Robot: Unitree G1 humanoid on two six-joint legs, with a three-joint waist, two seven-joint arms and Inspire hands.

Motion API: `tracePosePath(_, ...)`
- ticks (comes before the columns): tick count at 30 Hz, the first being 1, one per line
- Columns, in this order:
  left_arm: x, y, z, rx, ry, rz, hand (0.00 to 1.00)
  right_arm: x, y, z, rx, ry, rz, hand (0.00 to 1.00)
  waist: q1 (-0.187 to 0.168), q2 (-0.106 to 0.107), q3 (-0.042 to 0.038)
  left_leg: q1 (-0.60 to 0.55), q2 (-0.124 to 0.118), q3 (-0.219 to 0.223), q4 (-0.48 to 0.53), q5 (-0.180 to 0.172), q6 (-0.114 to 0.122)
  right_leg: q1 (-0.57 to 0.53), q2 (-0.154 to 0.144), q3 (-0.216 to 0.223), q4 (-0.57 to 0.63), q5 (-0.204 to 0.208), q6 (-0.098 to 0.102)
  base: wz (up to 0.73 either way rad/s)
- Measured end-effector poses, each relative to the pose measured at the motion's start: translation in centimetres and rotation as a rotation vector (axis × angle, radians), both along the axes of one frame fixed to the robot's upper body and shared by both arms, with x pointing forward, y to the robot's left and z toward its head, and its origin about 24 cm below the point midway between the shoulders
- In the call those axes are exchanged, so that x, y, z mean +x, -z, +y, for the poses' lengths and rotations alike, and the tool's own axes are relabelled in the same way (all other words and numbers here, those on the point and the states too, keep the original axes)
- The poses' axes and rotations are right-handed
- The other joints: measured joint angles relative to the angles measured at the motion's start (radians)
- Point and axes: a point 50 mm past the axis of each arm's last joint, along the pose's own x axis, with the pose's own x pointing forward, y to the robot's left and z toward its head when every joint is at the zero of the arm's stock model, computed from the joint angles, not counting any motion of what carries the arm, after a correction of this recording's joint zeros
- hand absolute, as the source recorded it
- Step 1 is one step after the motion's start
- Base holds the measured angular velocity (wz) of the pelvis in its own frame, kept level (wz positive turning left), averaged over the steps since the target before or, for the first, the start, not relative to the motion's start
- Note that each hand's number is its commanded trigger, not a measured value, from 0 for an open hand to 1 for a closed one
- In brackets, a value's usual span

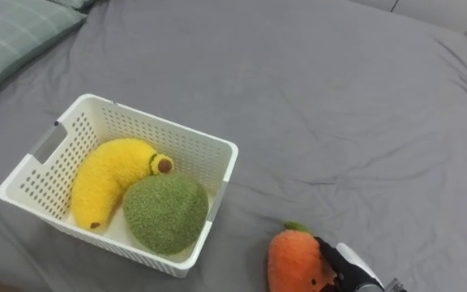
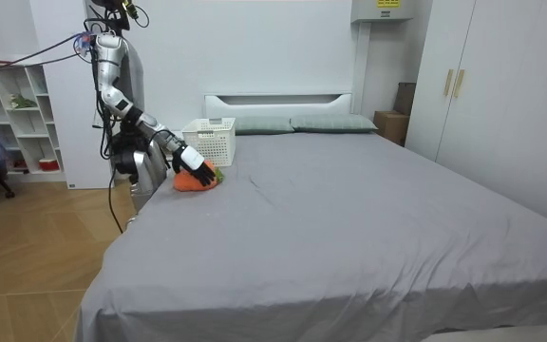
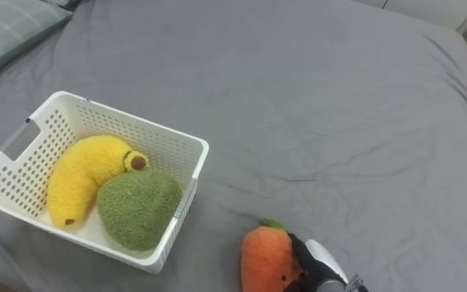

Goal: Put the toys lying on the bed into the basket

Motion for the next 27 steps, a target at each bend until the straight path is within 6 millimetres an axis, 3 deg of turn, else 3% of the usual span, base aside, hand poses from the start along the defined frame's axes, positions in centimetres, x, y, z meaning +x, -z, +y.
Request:
tracePosePath(2,-0.1,0.0,-0.1,0.000,0.004,0.004,0.00,0.0,0.1,0.0,-0.003,0.006,-0.008,0.00,0.001,0.003,0.0022,-0.001,0.000,0.000,0.001,0.000,0.000,0.000,0.000,-0.004,0.000,0.000,0.000,0.00)
tracePosePath(3,-0.2,0.0,-0.1,0.000,0.004,0.005,0.00,0.2,0.1,0.0,-0.005,0.007,-0.014,0.34,-0.001,0.006,0.0037,-0.002,0.000,0.000,0.001,0.000,0.000,0.000,-0.001,-0.008,0.000,0.000,0.000,0.00)
tracePosePath(4,-0.2,0.0,-0.1,0.001,0.004,0.005,0.00,0.2,0.1,0.0,-0.005,0.008,-0.017,0.55,0.000,0.006,0.0041,-0.002,0.000,0.000,0.002,0.000,0.000,0.000,-0.001,-0.009,0.000,0.000,0.000,0.00)
tracePosePath(5,-0.2,0.0,-0.1,0.003,0.003,0.003,0.00,0.2,0.1,0.0,-0.002,0.013,-0.021,1.00,0.000,0.008,0.0039,-0.002,0.000,0.000,0.002,0.000,0.000,0.000,-0.001,-0.014,0.000,0.000,0.000,0.00)
tracePosePath(16,-0.7,0.1,-0.4,0.025,0.009,-0.004,0.00,1.5,-0.6,0.7,0.012,0.065,-0.108,1.00,0.012,0.017,0.0017,-0.004,0.000,0.002,0.013,-0.001,-0.001,0.003,-0.001,-0.022,0.001,0.000,0.000,0.00)
tracePosePath(21,-1.3,0.2,-0.9,0.017,0.009,0.008,0.00,1.5,-0.6,0.8,0.013,0.070,-0.120,1.00,0.024,0.029,0.0052,-0.009,0.000,0.000,0.013,-0.001,-0.002,0.003,-0.001,-0.025,0.001,0.000,0.000,0.00)
tracePosePath(27,-1.5,0.3,-1.3,0.003,0.006,0.014,0.00,1.5,-0.6,1.1,0.033,0.066,-0.128,1.00,0.025,0.026,0.0060,-0.011,0.000,0.000,0.011,-0.001,-0.002,0.001,-0.001,-0.025,0.000,0.000,0.000,0.00)
